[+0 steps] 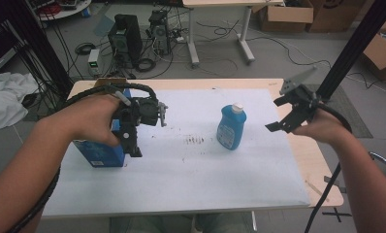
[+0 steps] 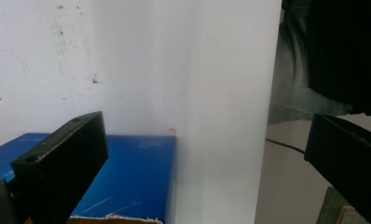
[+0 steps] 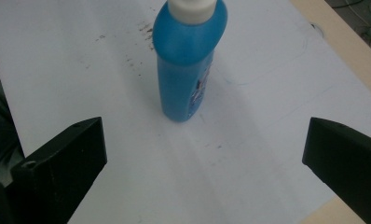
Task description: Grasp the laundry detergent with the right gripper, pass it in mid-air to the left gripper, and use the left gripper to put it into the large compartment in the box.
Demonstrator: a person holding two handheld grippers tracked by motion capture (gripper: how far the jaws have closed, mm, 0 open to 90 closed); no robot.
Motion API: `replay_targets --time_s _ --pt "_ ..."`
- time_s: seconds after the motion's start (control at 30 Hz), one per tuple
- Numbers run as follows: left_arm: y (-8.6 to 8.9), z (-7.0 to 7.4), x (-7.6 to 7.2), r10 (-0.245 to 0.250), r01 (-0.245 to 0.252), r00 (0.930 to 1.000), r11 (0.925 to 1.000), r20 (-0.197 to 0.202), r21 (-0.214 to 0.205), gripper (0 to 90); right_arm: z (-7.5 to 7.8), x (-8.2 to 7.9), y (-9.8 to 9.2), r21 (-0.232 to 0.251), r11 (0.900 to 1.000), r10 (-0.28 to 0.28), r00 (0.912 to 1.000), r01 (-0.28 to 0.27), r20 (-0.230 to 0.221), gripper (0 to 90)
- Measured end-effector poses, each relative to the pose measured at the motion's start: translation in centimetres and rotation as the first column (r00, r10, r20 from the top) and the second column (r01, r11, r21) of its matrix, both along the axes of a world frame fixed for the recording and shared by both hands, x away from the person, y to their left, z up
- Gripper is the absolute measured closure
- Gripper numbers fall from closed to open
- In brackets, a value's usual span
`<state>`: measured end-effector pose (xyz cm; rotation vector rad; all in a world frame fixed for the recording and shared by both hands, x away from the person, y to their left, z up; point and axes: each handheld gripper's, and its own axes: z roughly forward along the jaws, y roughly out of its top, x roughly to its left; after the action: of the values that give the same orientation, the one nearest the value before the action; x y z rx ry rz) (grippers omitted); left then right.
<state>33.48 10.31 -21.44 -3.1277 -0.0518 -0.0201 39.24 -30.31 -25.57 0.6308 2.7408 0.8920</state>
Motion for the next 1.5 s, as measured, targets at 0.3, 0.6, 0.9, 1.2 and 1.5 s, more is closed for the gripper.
replay_targets --time_s 0.3,0.6,0.9,1.2,1.5 --pt "0.5 -0.4 0.3 -0.008 0.008 1.0000 0.9999 0.001 0.008 0.0 -5.3 -4.0 -1.9 0.184 0.9735 -0.145 0.9887 0.136 0.038 0.0" --pt "0.5 -0.3 0.3 -0.013 0.013 0.9997 0.9999 0.018 -0.008 0.0 -9.6 -5.3 -1.4 0.367 0.9042 -0.258 0.9643 0.218 0.061 0.0" --pt "0.6 -0.3 0.2 -0.009 0.010 0.9998 0.9999 0.019 -0.008 0.0 -13.0 -5.0 0.2 0.484 0.8415 -0.317 0.9445 0.239 0.085 0.0" --pt "1.2 -0.4 0.2 0.004 -0.003 0.9998 0.9999 0.022 -0.011 0.1 -14.7 -4.1 2.7 0.512 0.8241 -0.352 0.9269 0.242 0.129 0.0" --pt "1.3 -0.8 0.1 0.005 -0.005 0.9998 0.9999 0.017 -0.010 0.0 -15.9 -2.7 4.6 0.517 0.8209 -0.350 0.9290 0.242 0.120 0.0"
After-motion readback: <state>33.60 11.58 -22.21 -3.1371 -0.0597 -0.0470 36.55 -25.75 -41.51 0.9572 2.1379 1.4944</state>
